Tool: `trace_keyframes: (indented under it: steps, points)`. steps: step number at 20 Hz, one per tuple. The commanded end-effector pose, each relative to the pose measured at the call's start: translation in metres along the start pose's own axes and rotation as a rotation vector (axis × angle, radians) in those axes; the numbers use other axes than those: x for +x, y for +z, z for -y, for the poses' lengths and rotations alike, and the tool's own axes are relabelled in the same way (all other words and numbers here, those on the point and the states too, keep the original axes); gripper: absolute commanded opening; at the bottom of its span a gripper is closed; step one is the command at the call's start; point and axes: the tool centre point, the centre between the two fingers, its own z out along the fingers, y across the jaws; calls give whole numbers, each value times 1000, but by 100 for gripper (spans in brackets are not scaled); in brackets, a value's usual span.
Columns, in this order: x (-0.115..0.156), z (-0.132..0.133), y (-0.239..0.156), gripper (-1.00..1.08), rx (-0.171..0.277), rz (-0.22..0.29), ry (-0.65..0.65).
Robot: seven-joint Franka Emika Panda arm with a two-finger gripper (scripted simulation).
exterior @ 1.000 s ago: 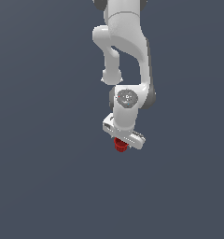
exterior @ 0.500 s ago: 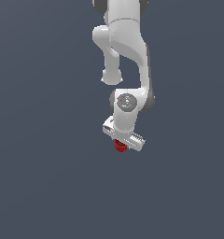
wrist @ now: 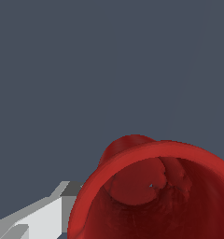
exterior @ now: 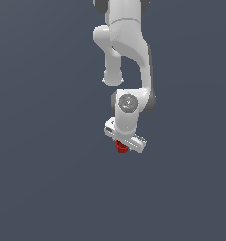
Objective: Pick up the object and move it to a goal position.
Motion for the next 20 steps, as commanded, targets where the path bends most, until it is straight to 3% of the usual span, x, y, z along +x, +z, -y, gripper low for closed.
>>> trace_keyframes:
  steps: [1,9,20]
  points:
    - [0,4,-3,-100,1,-1,-1]
    - [0,36,-30,-100,0,-1,0]
    - [2,109,-92,-100,-1,-2,1]
